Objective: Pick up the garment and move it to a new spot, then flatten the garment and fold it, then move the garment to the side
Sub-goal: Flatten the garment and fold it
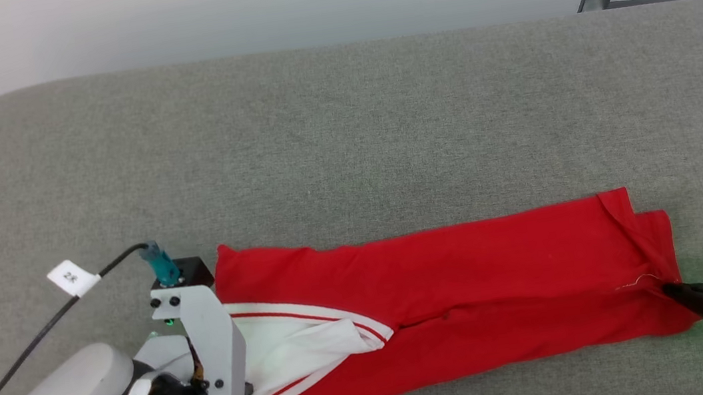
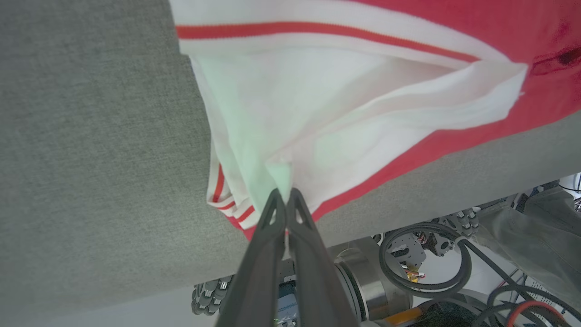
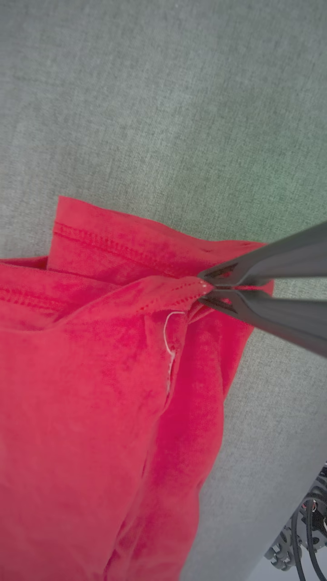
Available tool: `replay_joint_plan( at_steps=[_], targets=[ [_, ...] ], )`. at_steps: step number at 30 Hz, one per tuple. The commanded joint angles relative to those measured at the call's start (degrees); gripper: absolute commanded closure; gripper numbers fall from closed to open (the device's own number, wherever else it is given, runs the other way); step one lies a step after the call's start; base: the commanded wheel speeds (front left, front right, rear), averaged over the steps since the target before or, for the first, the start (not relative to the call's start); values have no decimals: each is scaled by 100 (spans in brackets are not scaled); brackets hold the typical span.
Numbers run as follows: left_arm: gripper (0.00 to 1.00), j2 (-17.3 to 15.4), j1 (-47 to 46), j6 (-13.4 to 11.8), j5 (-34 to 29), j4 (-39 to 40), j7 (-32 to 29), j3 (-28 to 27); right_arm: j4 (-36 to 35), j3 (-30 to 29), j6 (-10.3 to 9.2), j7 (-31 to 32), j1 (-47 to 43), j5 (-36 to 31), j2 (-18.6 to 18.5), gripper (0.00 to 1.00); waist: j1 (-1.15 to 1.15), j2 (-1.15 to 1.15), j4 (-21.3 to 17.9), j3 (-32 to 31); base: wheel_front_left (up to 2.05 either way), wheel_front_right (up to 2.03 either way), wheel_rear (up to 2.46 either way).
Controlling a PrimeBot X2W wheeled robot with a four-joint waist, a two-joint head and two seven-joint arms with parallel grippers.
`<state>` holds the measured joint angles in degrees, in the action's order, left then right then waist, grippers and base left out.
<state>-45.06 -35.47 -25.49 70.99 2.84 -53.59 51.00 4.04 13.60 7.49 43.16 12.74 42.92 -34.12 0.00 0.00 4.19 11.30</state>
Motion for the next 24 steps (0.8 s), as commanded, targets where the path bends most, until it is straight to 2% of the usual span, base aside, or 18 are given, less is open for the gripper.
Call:
replay_joint_plan(
  at_steps=[1, 2, 4, 6, 7, 8, 9, 13, 16, 20, 24],
  targets=[
    [27, 25, 2, -41, 8, -14, 25, -33, -2, -20, -2, 13, -65, 4, 12, 100, 0, 0, 0, -6, 0, 0, 0],
    [0, 25, -18, -58, 5, -24, 37, -57, -3, -29, -2, 19, -74, -14, 24, 100, 0, 0, -1, -14, 0, 0, 0],
    [0, 1, -63, -88, -24, -3, 30, -65, -18, -73, -1, 40, -98, -30, 61, 100, 0, 0, 3, -33, 0, 0, 0],
    [0, -18, -79, -132, -11, 45, 10, -90, -33, -112, -1, 62, -153, -58, 66, 74, 0, 0, 16, -72, 0, 0, 0],
    [0, -37, -85, -165, -6, 83, -4, -104, -34, -150, -2, 60, -166, -82, 78, 35, 0, 0, 18, -93, 0, 0, 0],
    [0, -54, -92, -184, 4, 121, -16, -111, -34, -175, -1, 69, -183, -110, 92, 13, 0, 0, 26, -119, 0, 0, 0],
    [0, -84, -91, -210, 17, 165, -33, -120, -44, -192, -1, 78, -189, -125, 112, 1, 0, 0, 36, -145, 0, 0, 0],
    [0, -218, -28, -275, -57, 360, 124, -220, -191, -313, -2, 21, -236, -196, 168, 0, 0, 0, 53, -245, 0, 0, 0],
    [0, -349, 102, -274, -164, 458, 503, -382, -412, -396, -2, -147, -319, -307, 208, 0, 0, 0, 48, -330, 0, 0, 0],
    [0, -386, 364, -54, -345, 533, 1412, -662, -764, -509, -2, -671, -479, -585, 185, 0, 0, 0, 55, -453, 0, 0, 0],
    [0, -335, 769, 223, -448, 540, 2511, -1001, -1078, -545, -1, -1483, -725, -1009, 166, 0, 0, 0, 74, -573, 0, 0, 0]
  ],
)
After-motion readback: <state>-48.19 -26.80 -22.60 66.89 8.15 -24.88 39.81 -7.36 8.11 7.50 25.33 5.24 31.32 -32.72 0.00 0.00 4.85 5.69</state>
